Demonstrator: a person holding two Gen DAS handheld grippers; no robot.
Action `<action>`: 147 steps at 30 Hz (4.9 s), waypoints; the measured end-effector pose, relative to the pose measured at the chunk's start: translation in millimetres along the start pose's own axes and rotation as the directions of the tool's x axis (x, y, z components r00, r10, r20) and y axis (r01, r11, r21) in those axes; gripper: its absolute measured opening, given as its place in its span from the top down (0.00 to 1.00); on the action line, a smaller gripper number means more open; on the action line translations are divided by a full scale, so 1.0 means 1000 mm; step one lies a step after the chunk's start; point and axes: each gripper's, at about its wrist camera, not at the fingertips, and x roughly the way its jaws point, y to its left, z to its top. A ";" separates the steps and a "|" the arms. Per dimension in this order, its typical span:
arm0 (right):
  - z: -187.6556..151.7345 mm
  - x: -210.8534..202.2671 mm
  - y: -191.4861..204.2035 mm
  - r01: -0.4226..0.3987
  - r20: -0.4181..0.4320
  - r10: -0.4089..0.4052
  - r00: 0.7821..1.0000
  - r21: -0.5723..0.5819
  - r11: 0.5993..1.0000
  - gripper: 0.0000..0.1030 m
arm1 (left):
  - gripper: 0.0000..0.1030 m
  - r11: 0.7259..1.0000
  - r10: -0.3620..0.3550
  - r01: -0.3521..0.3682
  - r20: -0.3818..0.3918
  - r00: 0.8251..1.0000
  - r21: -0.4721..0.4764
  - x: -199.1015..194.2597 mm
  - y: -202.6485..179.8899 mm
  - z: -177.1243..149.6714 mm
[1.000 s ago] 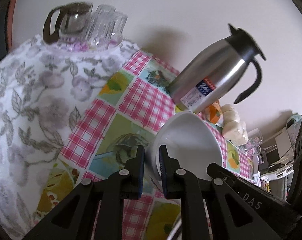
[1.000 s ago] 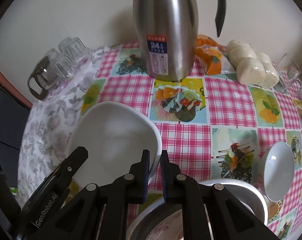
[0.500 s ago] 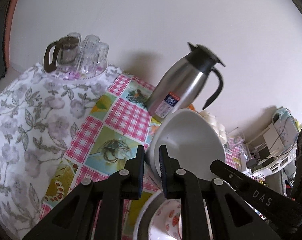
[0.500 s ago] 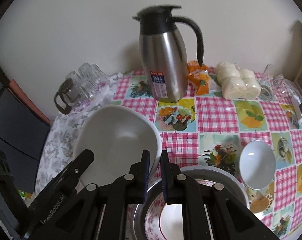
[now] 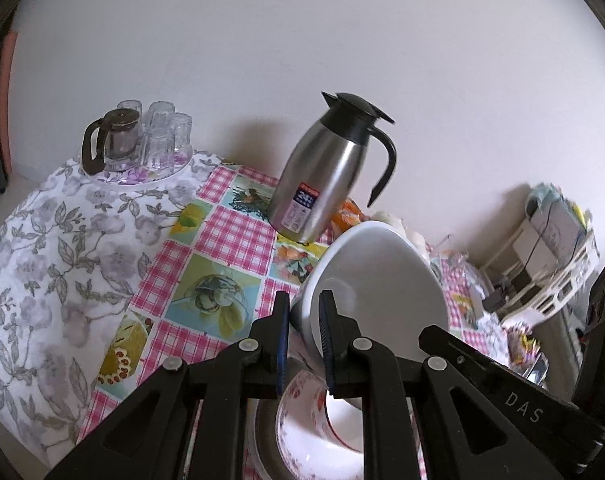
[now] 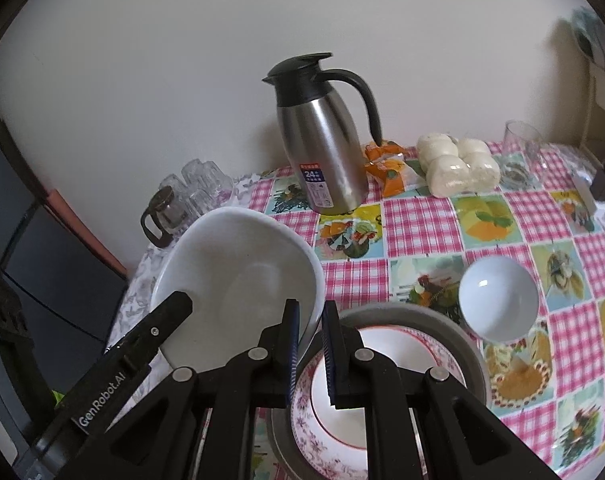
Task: Organize plates and bowls
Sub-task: 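Lift the white square bowl with both tools and carry it over the tray, then lower the square bowl with both tools into the red-rimmed bowl, then open both tools and withdraw them from the square bowl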
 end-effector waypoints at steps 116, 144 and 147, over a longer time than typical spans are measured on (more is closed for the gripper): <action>-0.061 0.017 -0.110 -0.048 -0.073 0.061 0.995 0.163 0.985 0.83 | 0.61 0.969 0.210 -0.159 -0.289 0.934 0.191 0.061 -0.069 -0.064; -0.060 0.003 -0.107 0.002 -0.007 -0.001 1.000 0.141 0.990 0.17 | 0.18 0.943 0.332 -0.325 -0.169 0.928 0.069 0.036 -0.032 -0.044; -0.059 0.003 -0.108 0.002 -0.002 -0.002 1.000 0.144 0.990 0.05 | 0.18 0.936 0.352 -0.348 -0.174 0.920 0.053 0.037 -0.026 -0.043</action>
